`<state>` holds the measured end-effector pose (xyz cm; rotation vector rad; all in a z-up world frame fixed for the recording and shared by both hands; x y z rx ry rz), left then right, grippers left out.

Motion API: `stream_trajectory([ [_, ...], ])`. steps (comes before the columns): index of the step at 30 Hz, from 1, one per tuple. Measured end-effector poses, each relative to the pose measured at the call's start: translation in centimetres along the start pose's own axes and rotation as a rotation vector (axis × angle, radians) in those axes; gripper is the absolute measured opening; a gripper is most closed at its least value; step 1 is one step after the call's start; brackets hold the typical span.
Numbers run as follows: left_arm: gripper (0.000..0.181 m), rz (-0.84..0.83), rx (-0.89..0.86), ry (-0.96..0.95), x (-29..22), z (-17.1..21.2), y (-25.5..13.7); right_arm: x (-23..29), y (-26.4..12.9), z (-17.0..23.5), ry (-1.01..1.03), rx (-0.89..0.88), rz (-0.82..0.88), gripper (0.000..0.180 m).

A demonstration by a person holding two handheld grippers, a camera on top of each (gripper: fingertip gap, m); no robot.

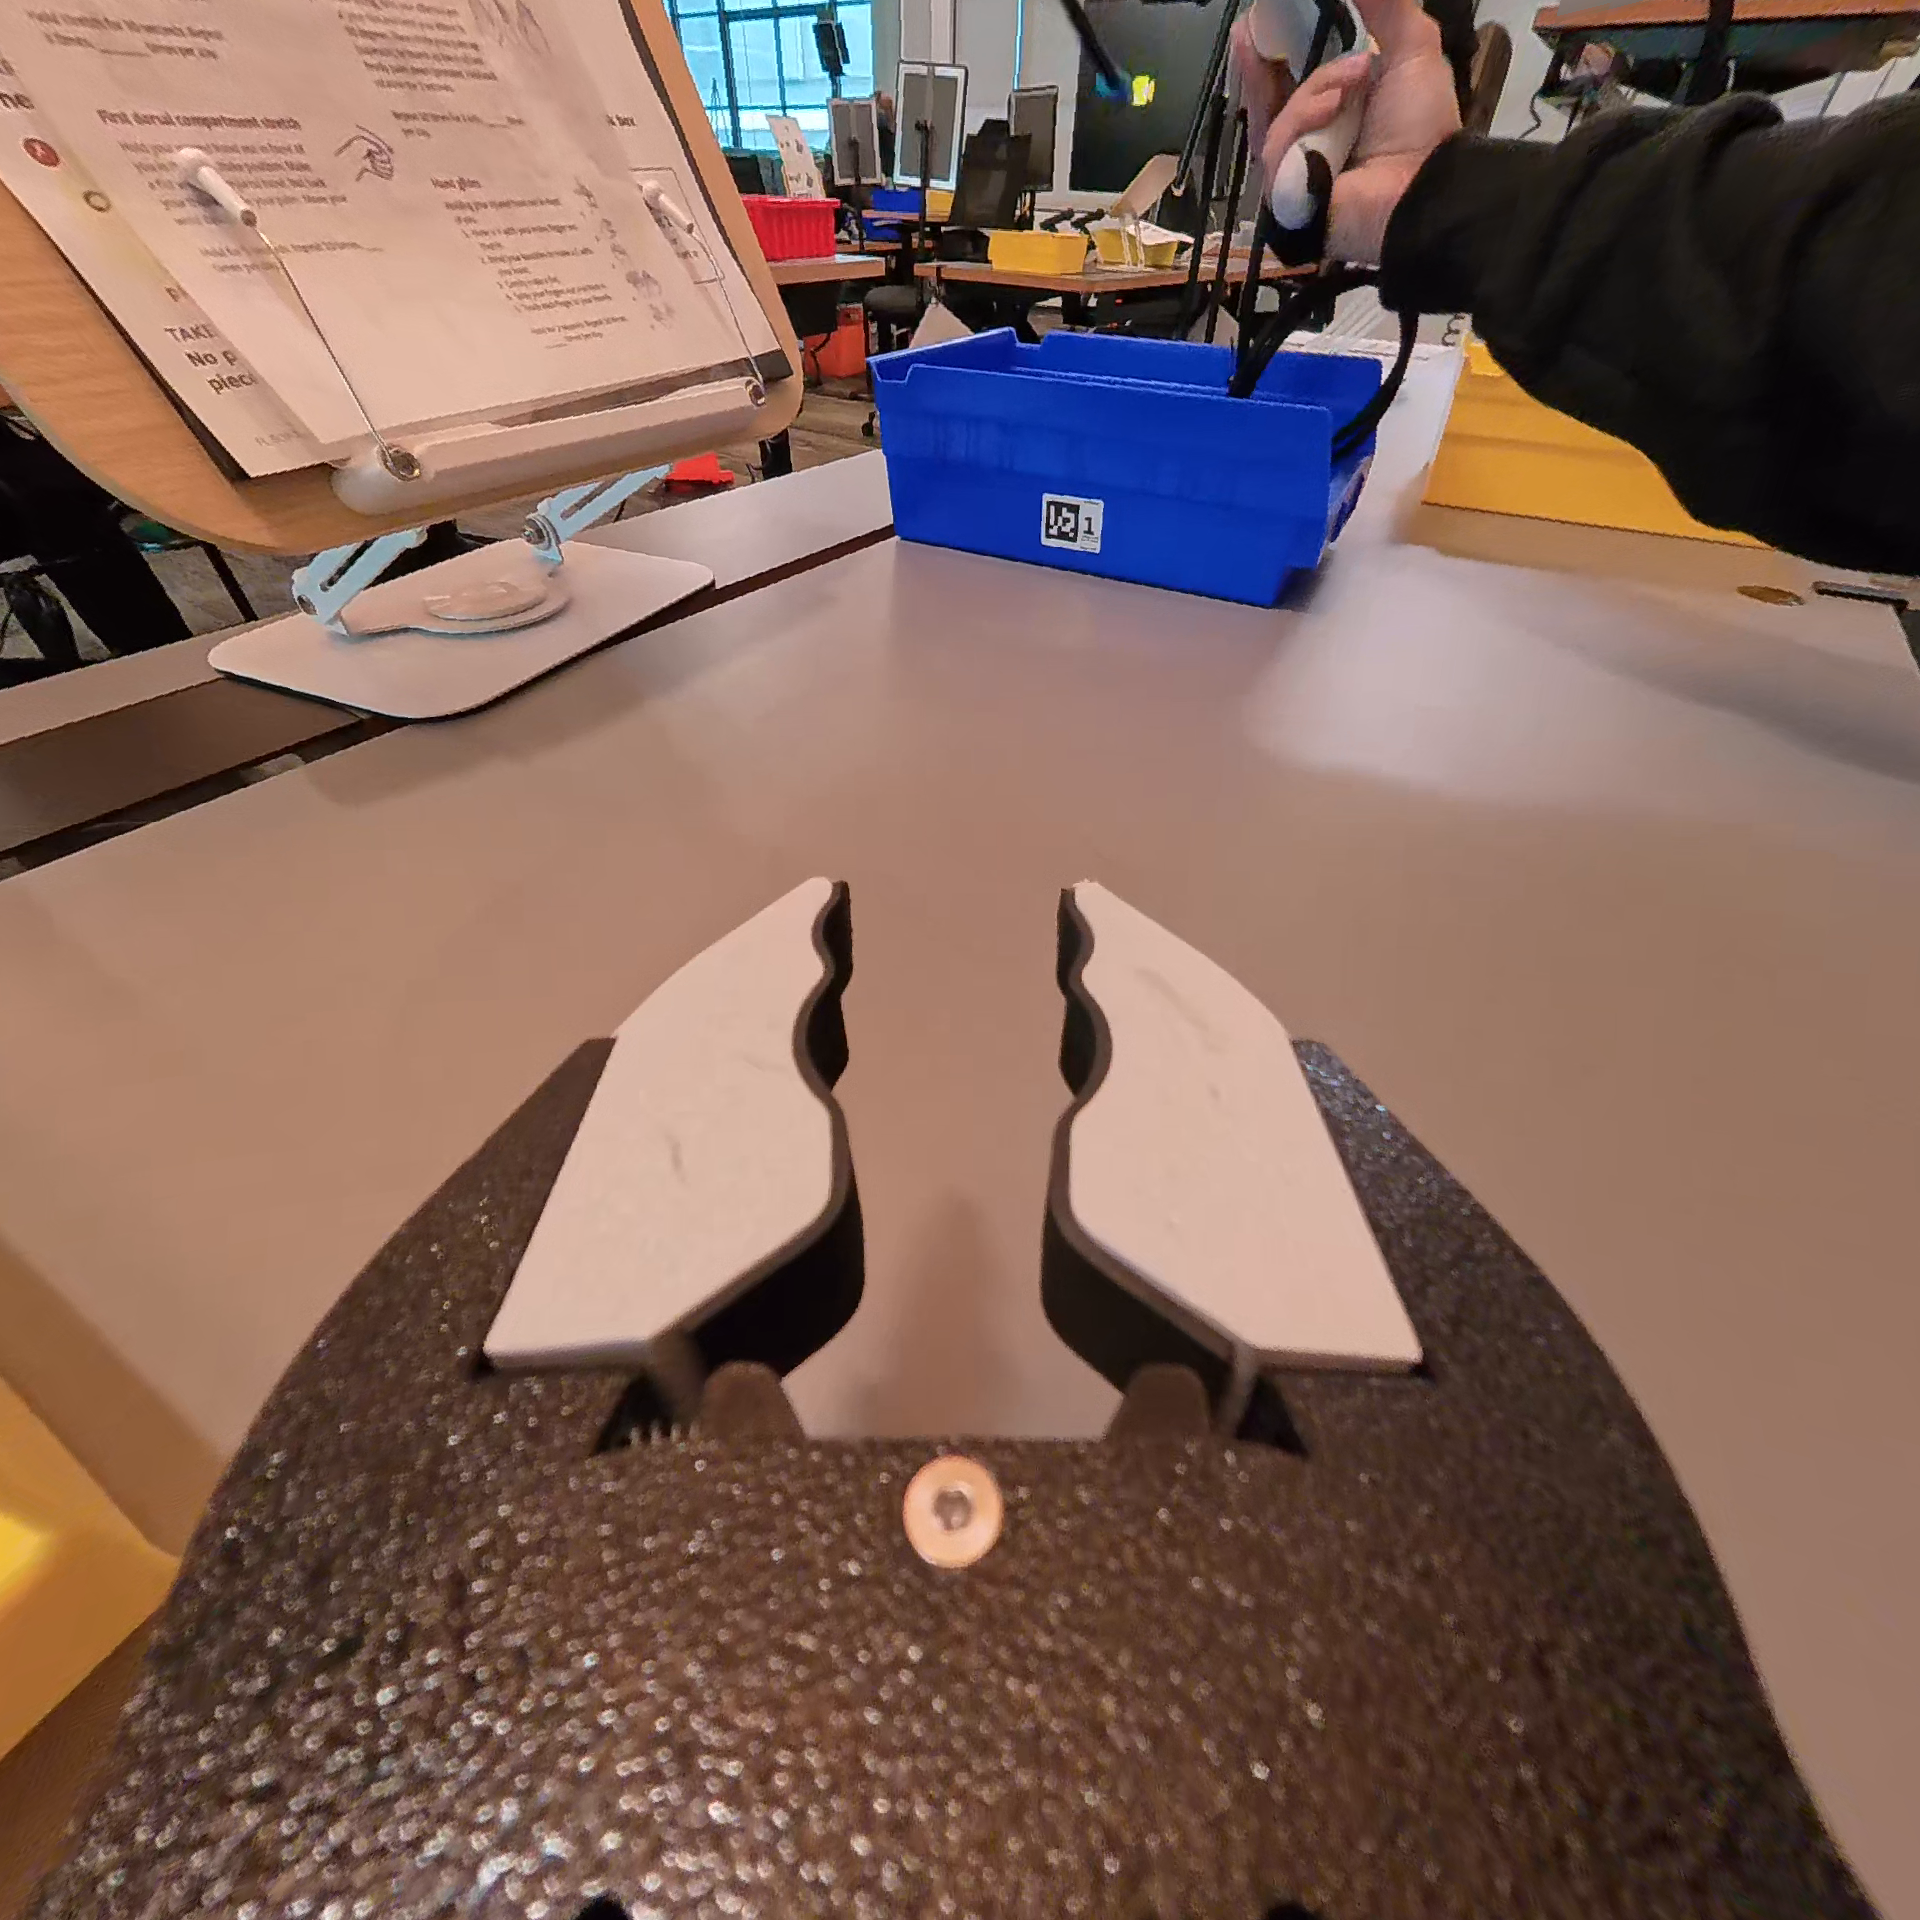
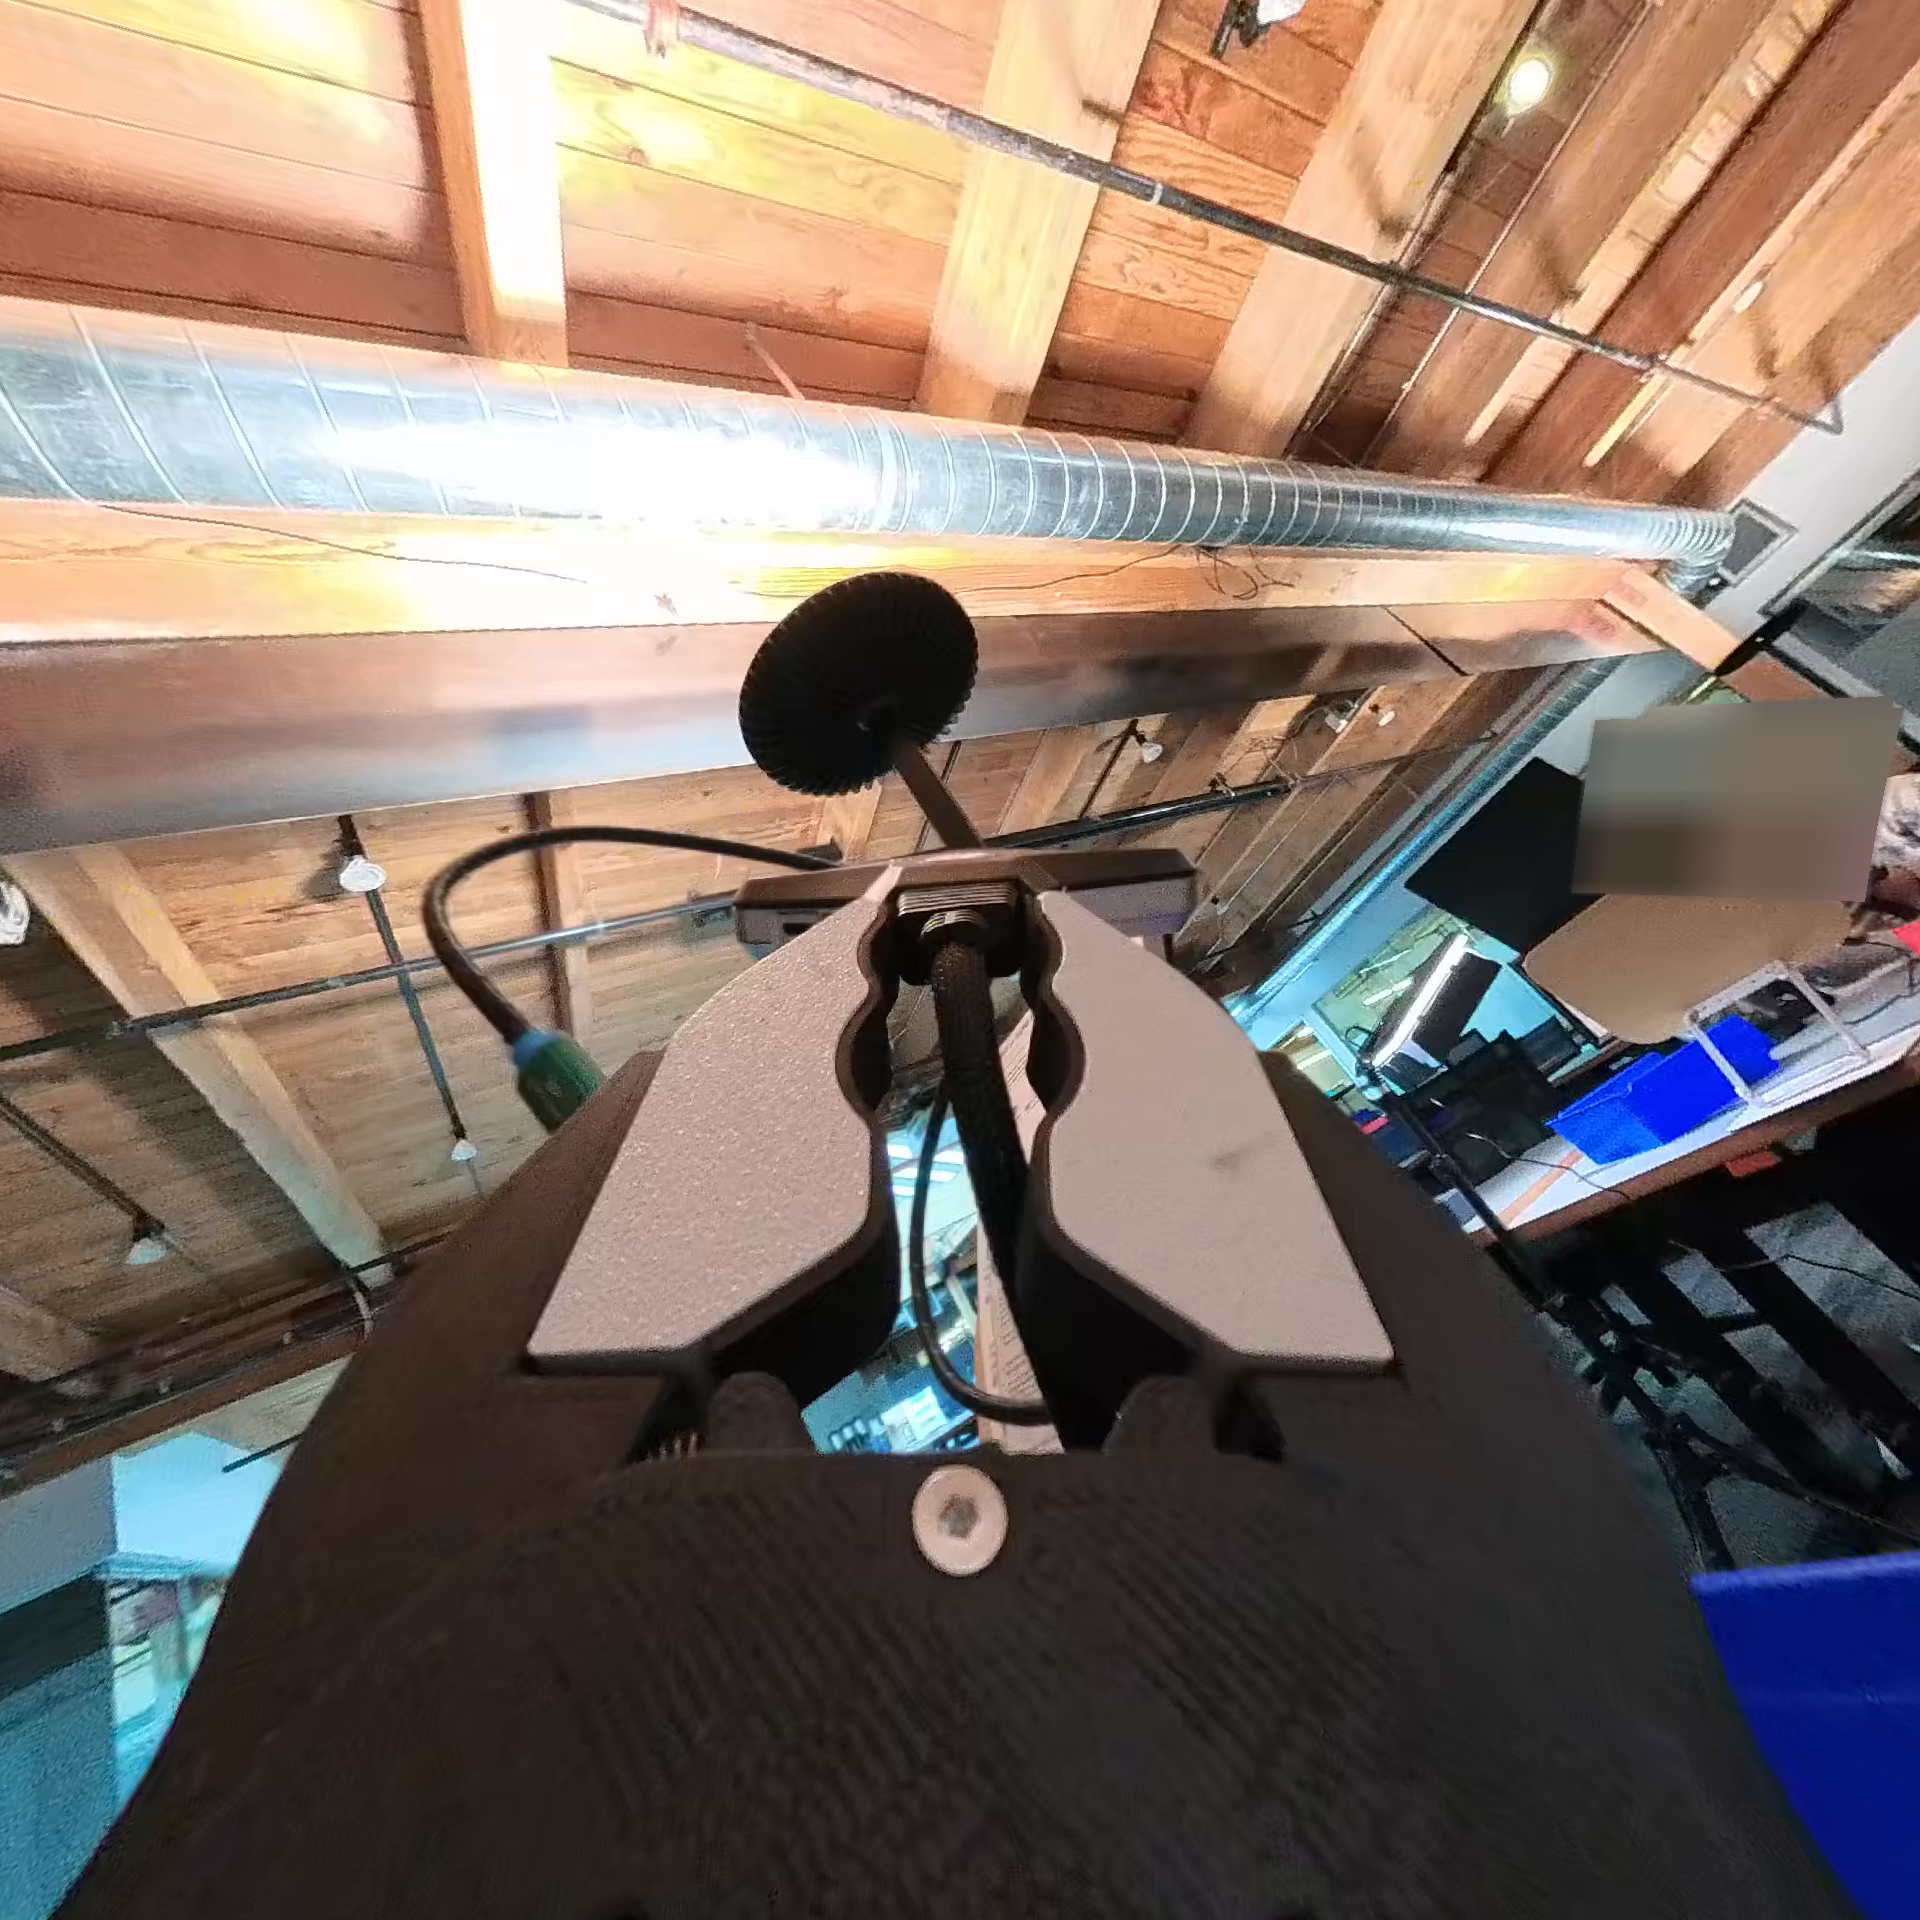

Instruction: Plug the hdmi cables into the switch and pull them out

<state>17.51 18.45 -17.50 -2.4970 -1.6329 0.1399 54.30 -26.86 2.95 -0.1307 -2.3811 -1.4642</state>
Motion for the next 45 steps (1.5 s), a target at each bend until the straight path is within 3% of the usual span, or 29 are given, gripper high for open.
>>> stream_trajectory([
  [6,0.037,0.005,0.000,-0.011,0.1,0.0,0.0,-0.9,-0.7,0.9,0.046,0.040,0.013,0.023],
  [14,0.036,0.013,-0.007,-0.023,0.1,-0.1,-0.1,-4.2,-6.7,3.6,-0.006,0.511,0.489,0.023],
  [19,0.035,0.009,-0.003,-0.010,0.0,0.0,0.0,-6.1,-11.1,3.9,0.161,0.448,0.756,0.023],
  [23,0.035,0.003,-0.007,-0.013,0.1,-0.1,-0.1,-6.7,-13.3,4.7,0.334,0.333,0.836,0.023],
  [28,0.034,0.006,-0.004,-0.006,0.0,0.0,0.0,-7.3,-16.1,4.5,0.300,0.366,1.035,0.030],
  [30,0.034,0.006,-0.010,-0.005,0.0,-0.1,-0.1,-6.9,-16.3,4.3,0.196,0.536,1.109,0.027],
  [33,0.034,0.007,-0.015,-0.003,0.0,-0.1,-0.2,-5.8,-17.6,4.3,-0.112,1.086,1.238,0.045],
  [35,0.034,0.013,-0.010,0.000,-0.1,-0.1,-0.1,-5.2,-18.8,4.0,-0.361,1.453,1.239,0.038],
  [36,0.034,0.015,-0.007,0.002,-0.2,-0.1,-0.1,-4.9,-19.2,4.6,-0.395,1.563,1.209,0.023],
  [39,0.034,0.016,-0.006,0.006,-0.2,0.0,-0.1,-4.7,-19.9,5.9,-0.452,1.728,1.130,0.019],
  [43,0.034,0.016,-0.018,-0.003,-0.1,-0.2,-0.2,-4.4,-20.7,8.8,-0.366,1.790,1.011,0.014],
  [45,0.034,0.016,-0.022,-0.008,-0.1,-0.2,-0.3,-4.7,-21.6,9.2,-0.480,1.913,1.010,0.010],
])
Point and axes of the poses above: each gripper's, where its closed fingertips meet, y out along the fingers, z out of its underside, x = y × z across the jaws, the point moved 2 cm from there along -y, back along the fingers, and after that the axes turned 11 degrees about -z, right-handed, at the moved point
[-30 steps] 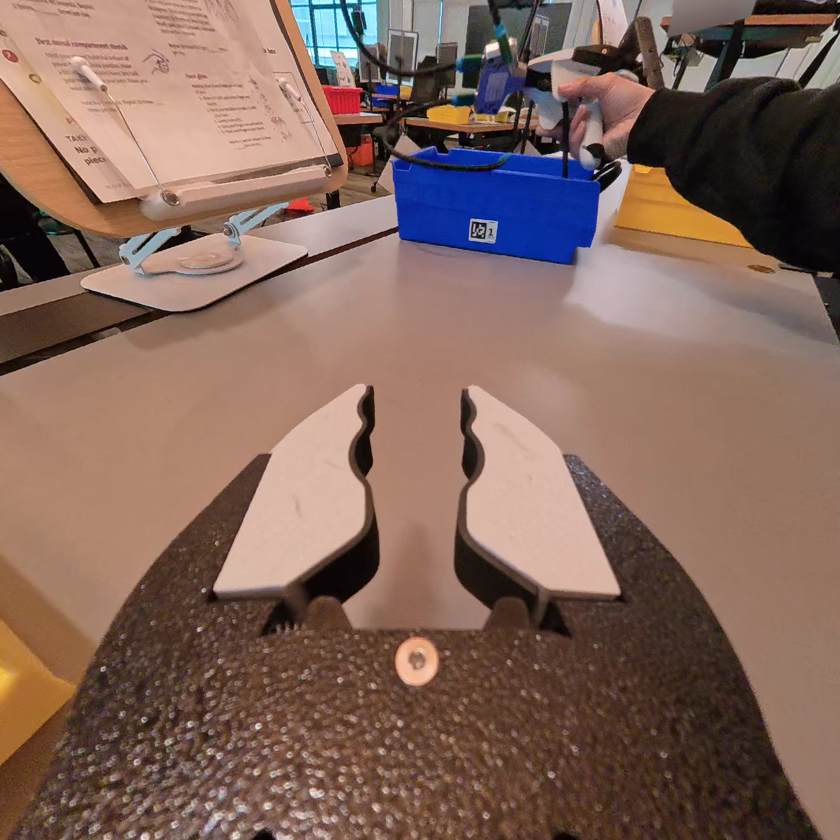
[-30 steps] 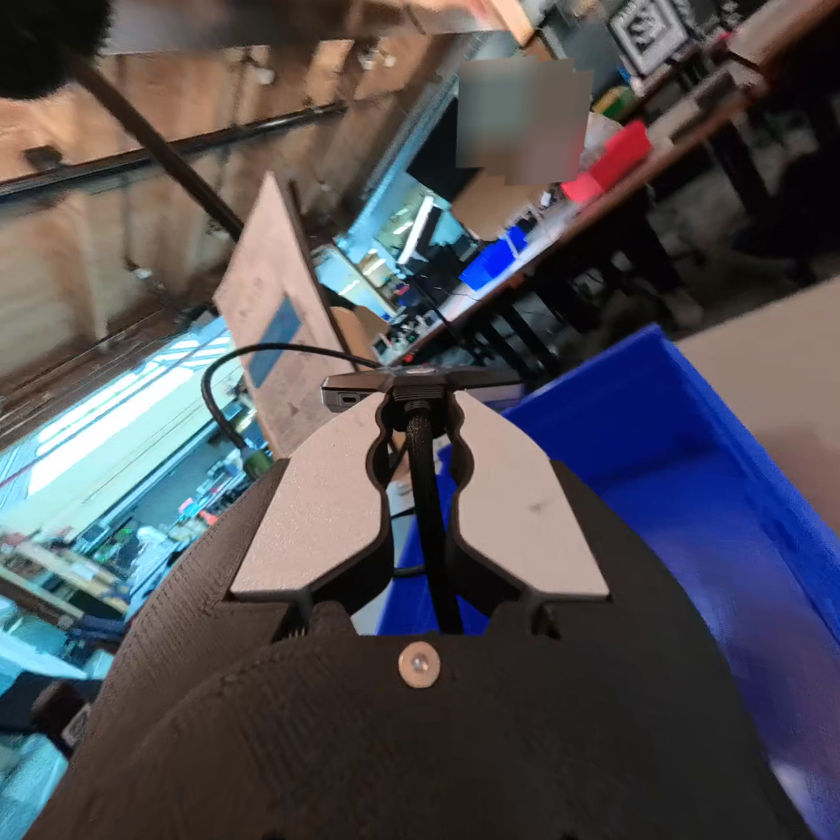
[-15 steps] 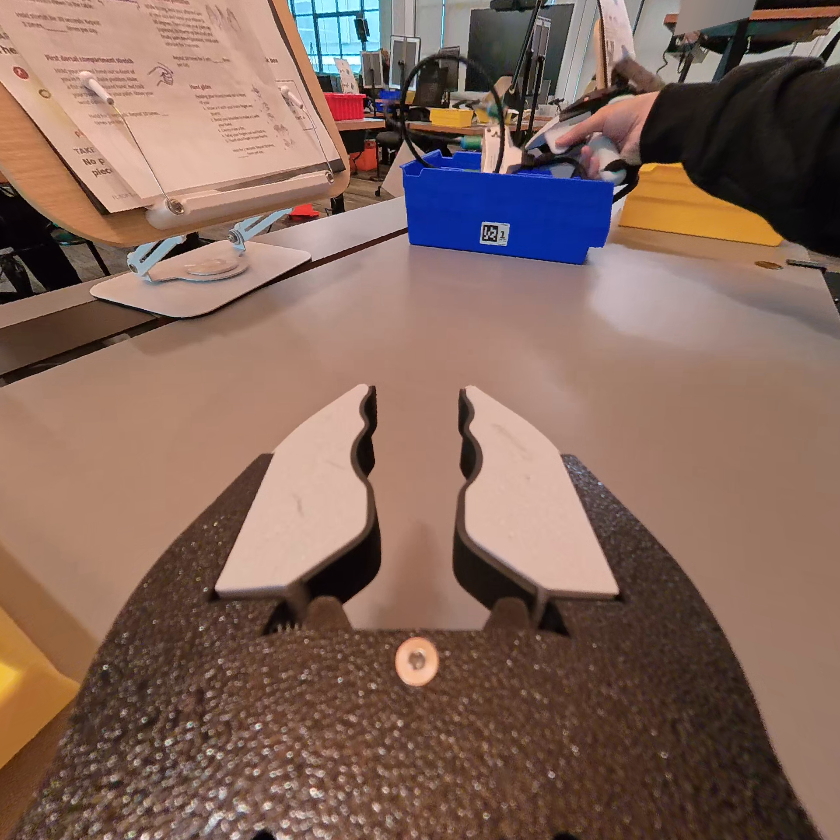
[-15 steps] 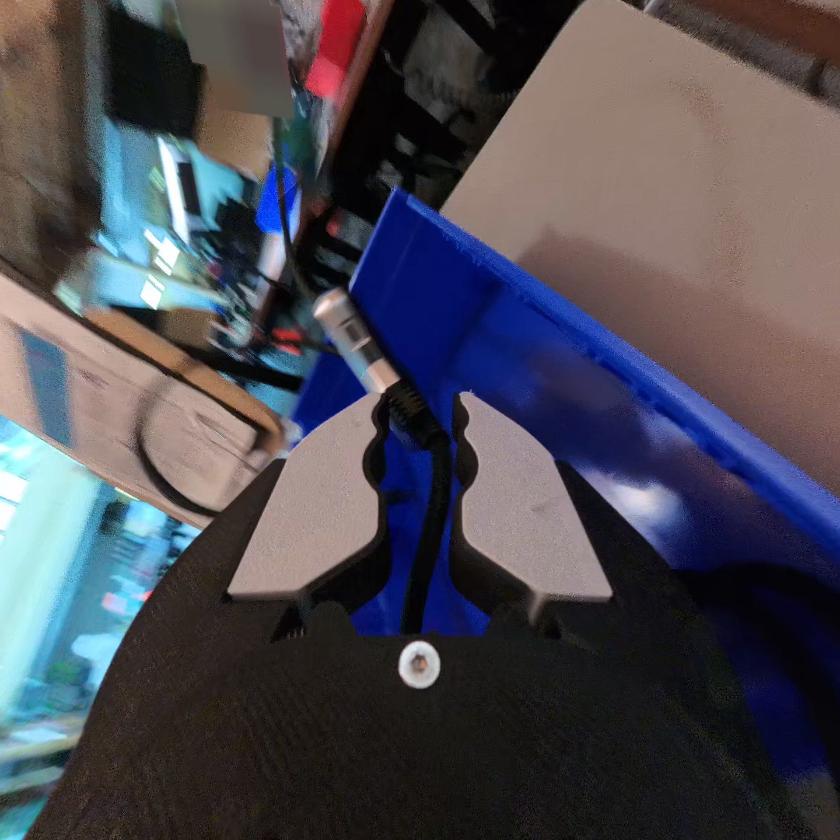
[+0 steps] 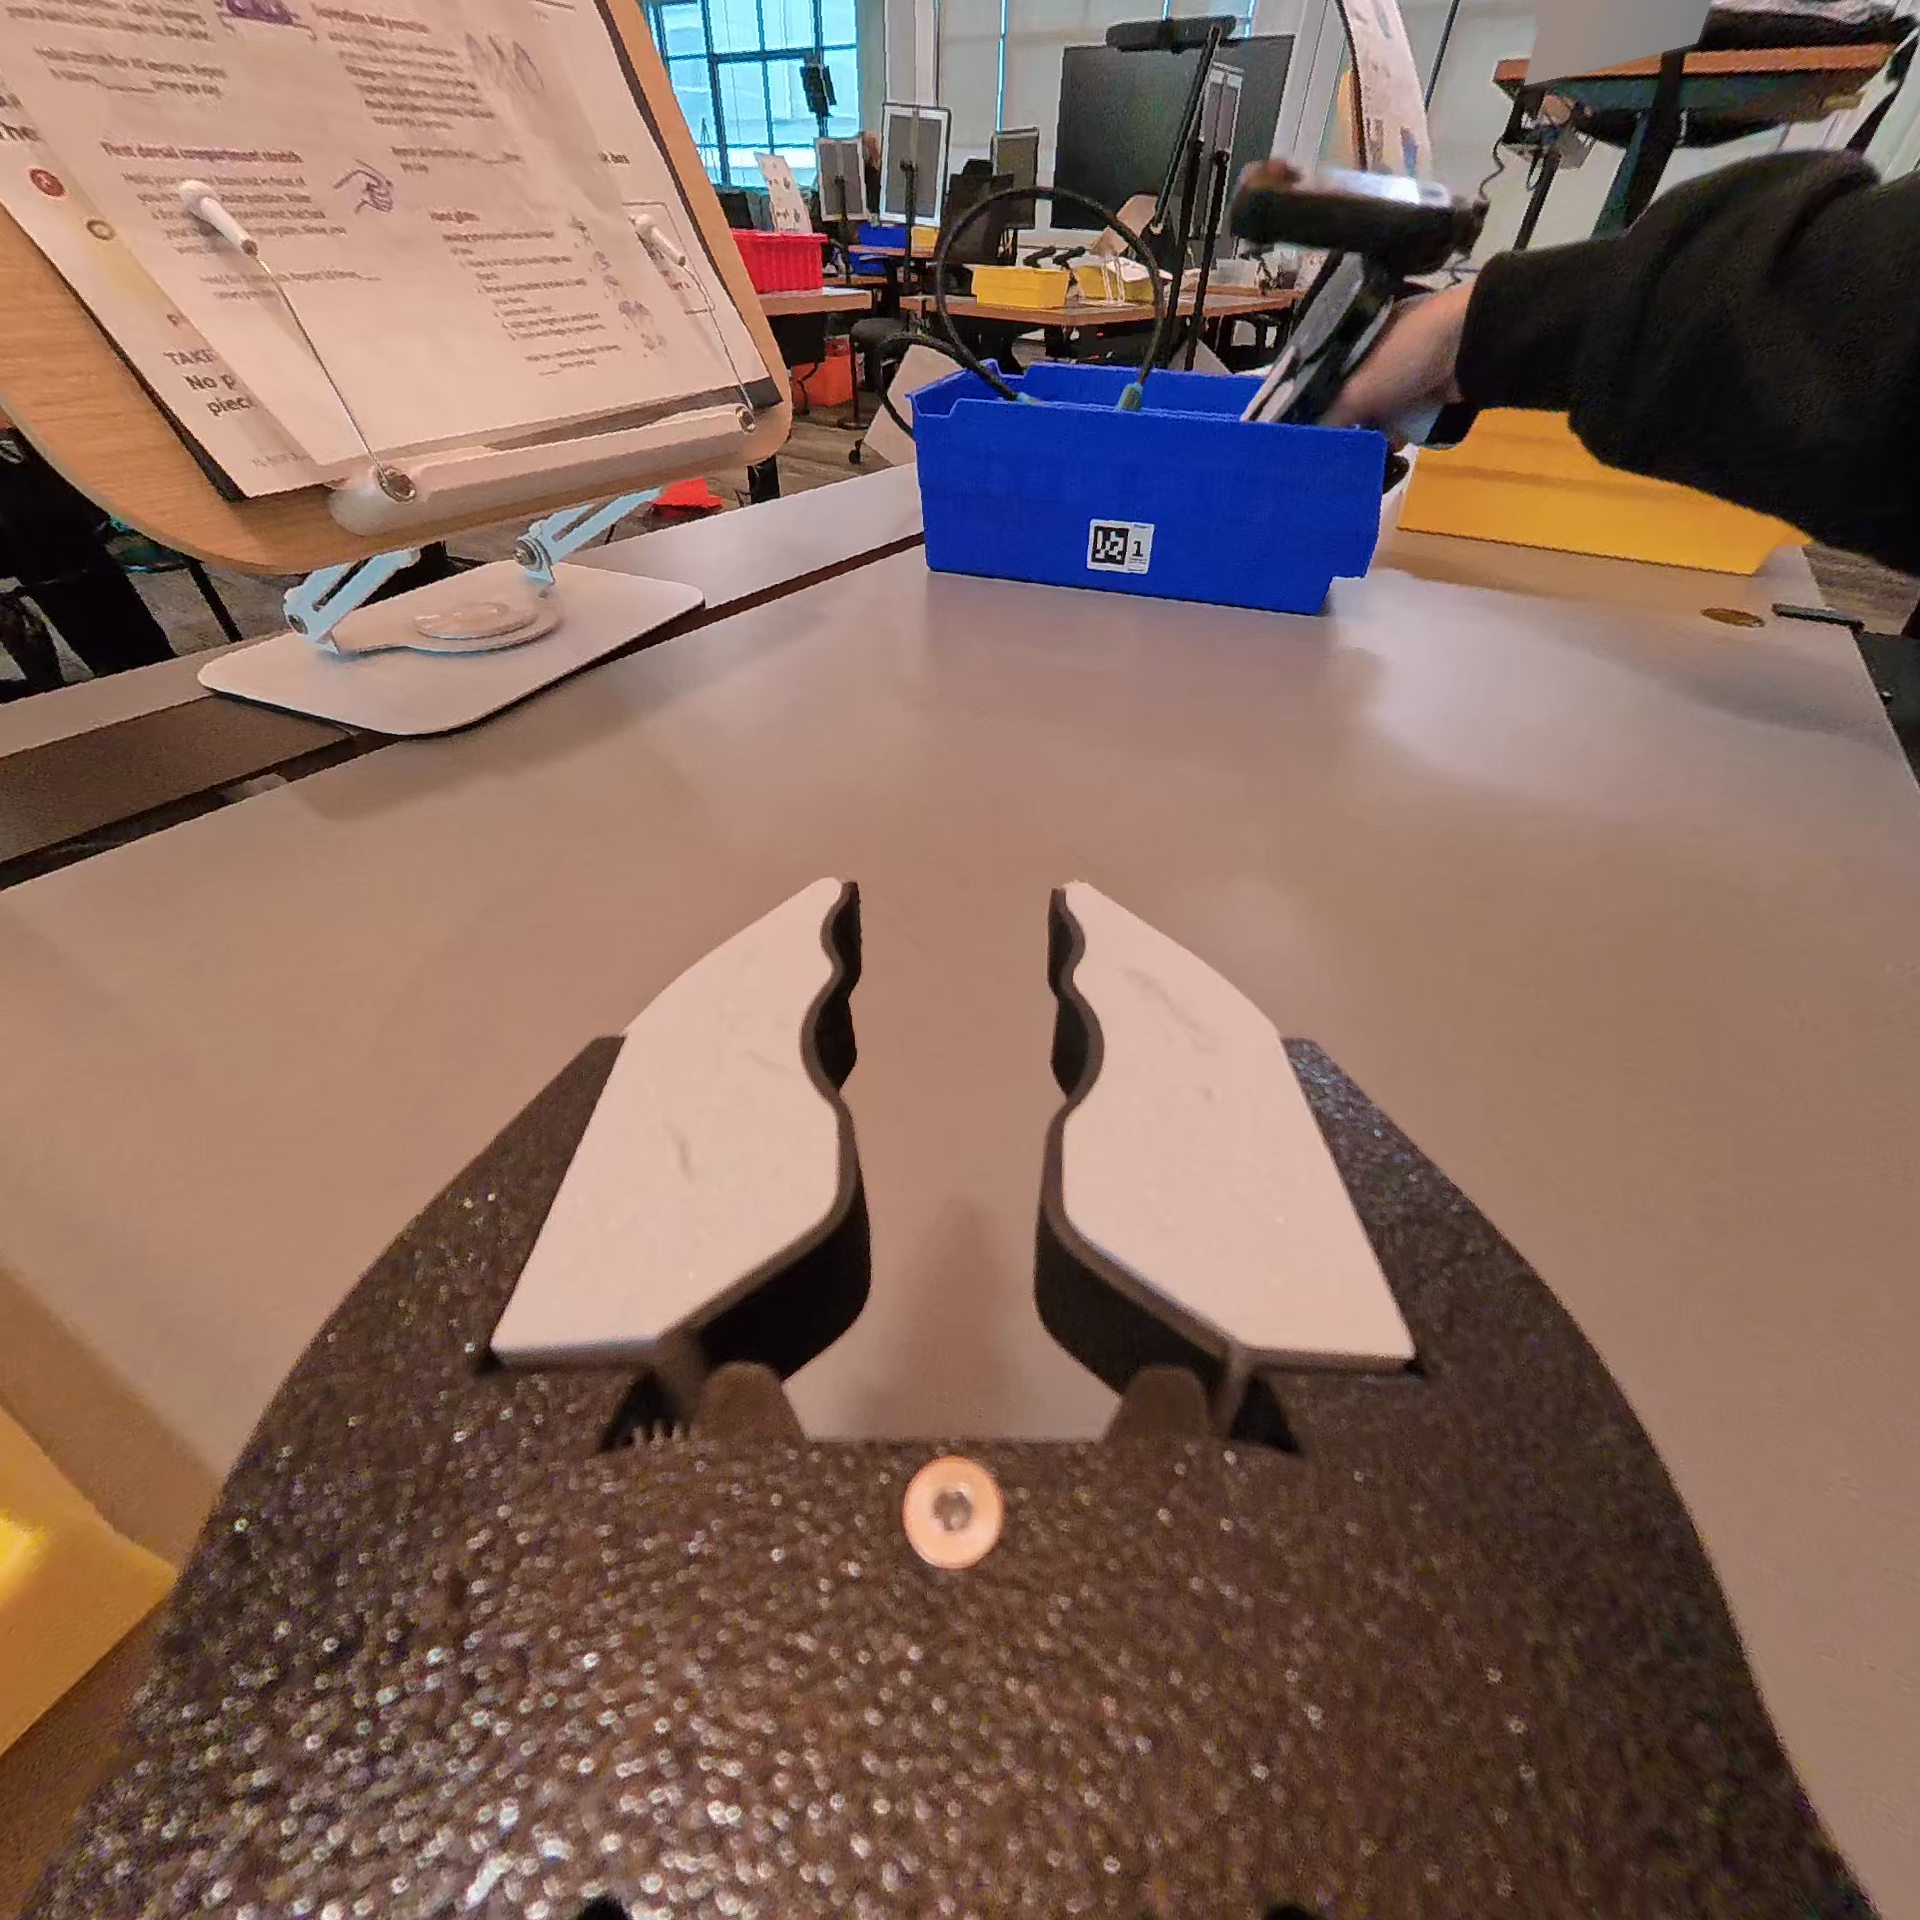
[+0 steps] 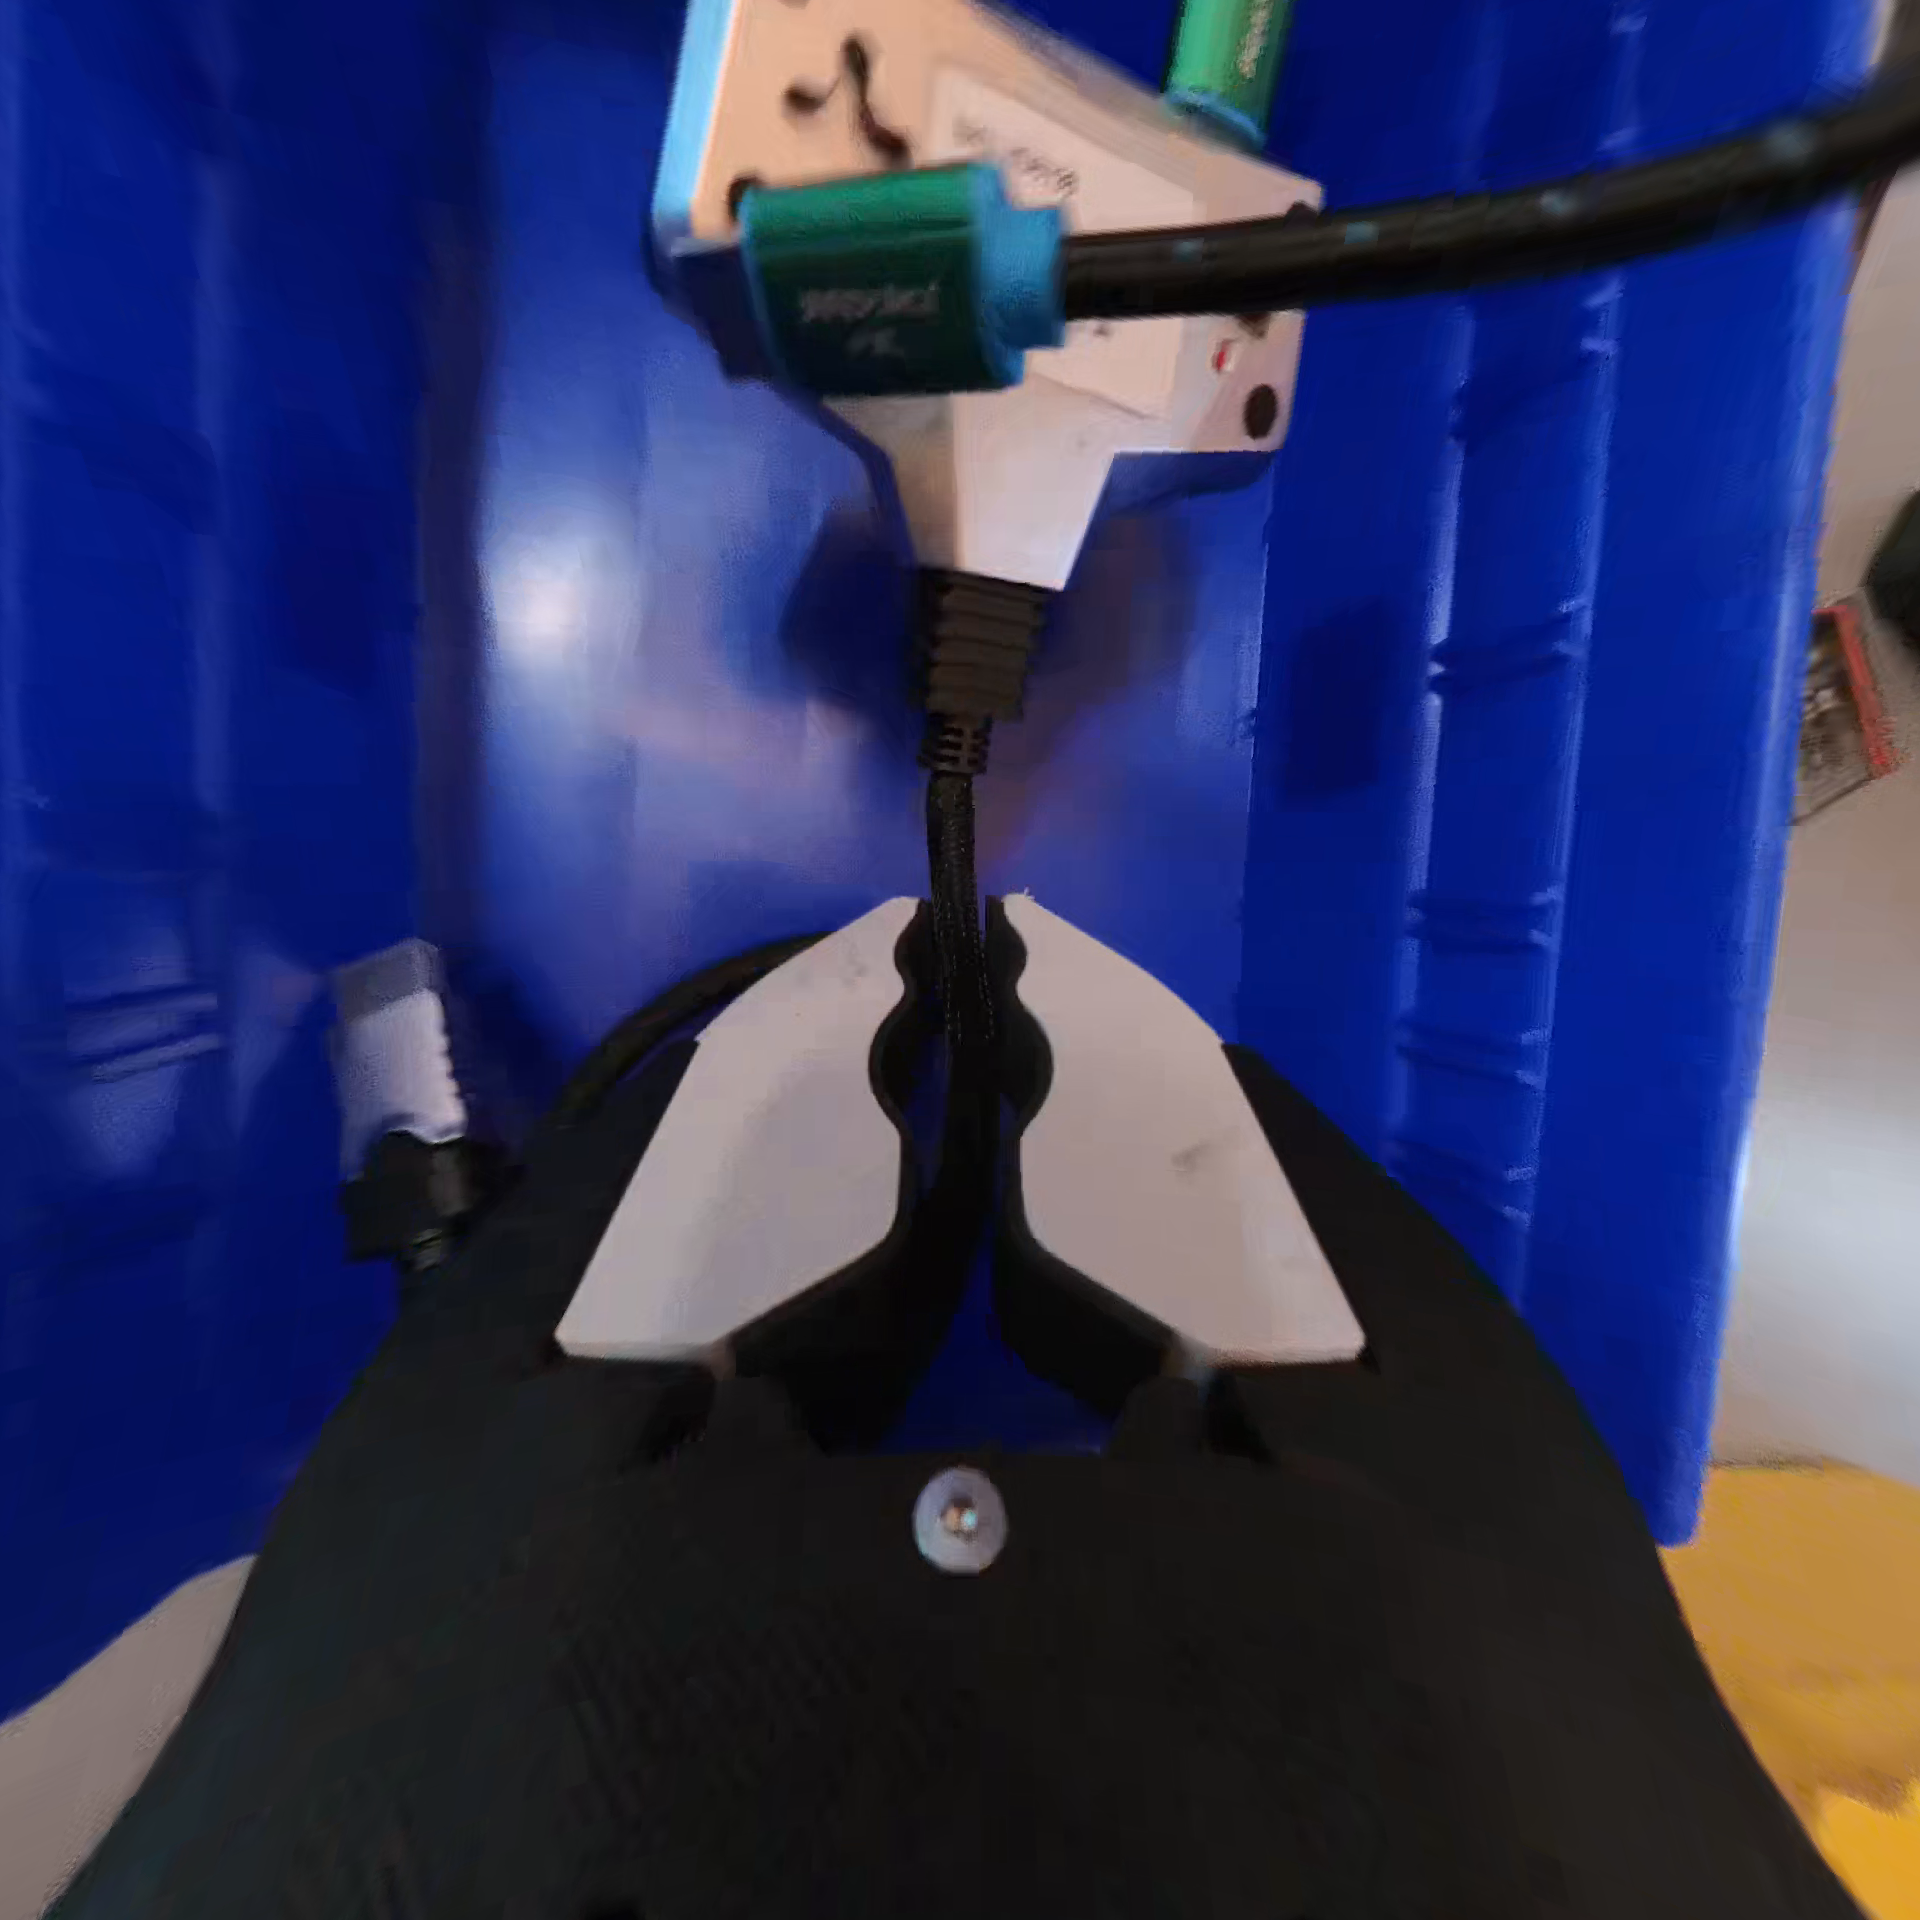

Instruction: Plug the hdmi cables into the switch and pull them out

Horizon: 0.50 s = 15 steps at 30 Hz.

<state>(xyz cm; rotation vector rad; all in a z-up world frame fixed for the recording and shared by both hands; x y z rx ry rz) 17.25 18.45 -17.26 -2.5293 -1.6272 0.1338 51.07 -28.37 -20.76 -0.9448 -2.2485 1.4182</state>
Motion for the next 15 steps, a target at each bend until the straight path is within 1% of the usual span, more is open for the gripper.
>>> stream_trajectory([
  [3,0.034,0.001,0.006,0.005,-0.1,0.1,0.1,1.5,2.0,0.9,-0.218,0.157,0.027,0.015],
  [5,0.034,0.002,0.016,0.014,-0.2,0.2,0.2,2.1,2.5,0.8,-0.210,0.204,0.040,0.010],
  [6,0.034,0.002,0.021,0.018,-0.2,0.2,0.2,2.8,2.7,0.5,-0.135,0.182,-0.009,0.010],
  [9,0.034,0.005,0.036,0.029,-0.3,0.4,0.3,5.7,3.2,-0.8,0.116,0.087,-0.241,0.009],
  [12,0.034,0.004,0.041,0.029,-0.3,0.4,0.4,8.2,3.2,-1.7,0.288,0.053,-0.331,0.011],
  [13,0.034,0.004,0.038,0.028,-0.3,0.4,0.4,9.4,3.1,-2.1,0.334,0.035,-0.393,0.020],
  [15,0.034,0.004,0.029,0.022,-0.3,0.3,0.3,11.6,2.1,-2.8,0.358,0.017,-0.505,0.048],
])
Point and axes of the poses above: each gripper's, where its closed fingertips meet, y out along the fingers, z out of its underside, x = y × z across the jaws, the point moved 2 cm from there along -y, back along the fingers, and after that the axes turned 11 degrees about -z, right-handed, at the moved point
